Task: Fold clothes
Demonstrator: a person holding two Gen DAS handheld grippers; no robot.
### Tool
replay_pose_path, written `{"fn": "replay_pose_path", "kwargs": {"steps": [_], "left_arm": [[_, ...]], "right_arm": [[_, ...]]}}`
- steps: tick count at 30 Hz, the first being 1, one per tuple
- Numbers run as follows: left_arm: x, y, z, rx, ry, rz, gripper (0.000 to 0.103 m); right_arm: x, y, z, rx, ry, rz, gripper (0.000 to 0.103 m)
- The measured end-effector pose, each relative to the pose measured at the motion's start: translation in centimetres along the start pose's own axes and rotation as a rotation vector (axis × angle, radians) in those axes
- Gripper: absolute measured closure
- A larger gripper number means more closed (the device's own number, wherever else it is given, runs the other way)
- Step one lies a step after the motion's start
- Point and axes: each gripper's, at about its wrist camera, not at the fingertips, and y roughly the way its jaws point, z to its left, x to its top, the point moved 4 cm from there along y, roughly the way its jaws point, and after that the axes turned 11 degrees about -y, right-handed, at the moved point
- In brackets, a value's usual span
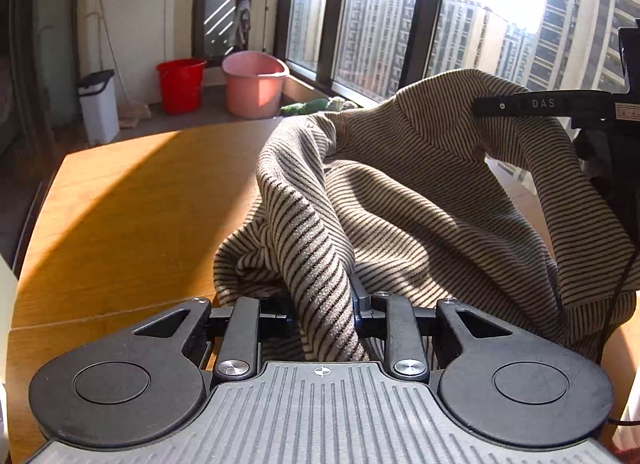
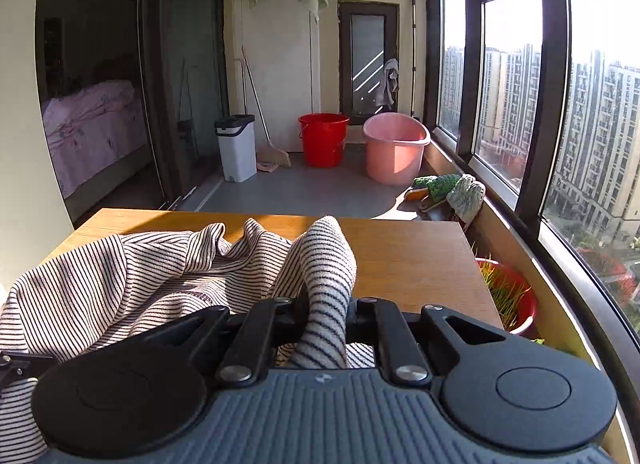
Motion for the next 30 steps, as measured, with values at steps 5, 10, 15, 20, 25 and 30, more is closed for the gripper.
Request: {"fn": "replay_pose_path", "kwargs": {"steps": [5, 10, 15, 20, 25, 30], "left_arm": [[5.1, -0.9, 5.5, 0.138, -0.039, -0.099, 0.082], [7.5, 1.3, 10.3, 0.314, -0.034, -0.116, 0.089], [7.5, 3.2, 12.5, 0.329, -0.107, -0.078, 0.088], [7.2, 3.2, 11.4, 0.349, -0.042, -0.094, 0.087], [7.2, 2.8, 12.1, 0.375, -0.045, -0.108, 0.086], [8.2, 2.3, 13.2, 0.413, -0.047, -0.118, 0.071]], "right_arm": [[-2.8, 2.0, 1.2, -0.006, -0.035, 0.022, 0.092], [-3.2, 1.4, -0.7, -0.041, -0.005, 0.013, 0.093], [-1.6, 0.7, -3.3, -0.150, -0.060, -0.041, 0.093], [0.9, 1.6, -3.7, -0.164, -0.132, -0.030, 0.093], [-1.8, 5.2, -3.9, -0.191, -0.175, 0.100, 0.091], [-1.4, 2.6, -3.9, -0.158, -0.150, 0.067, 0.081]]}}
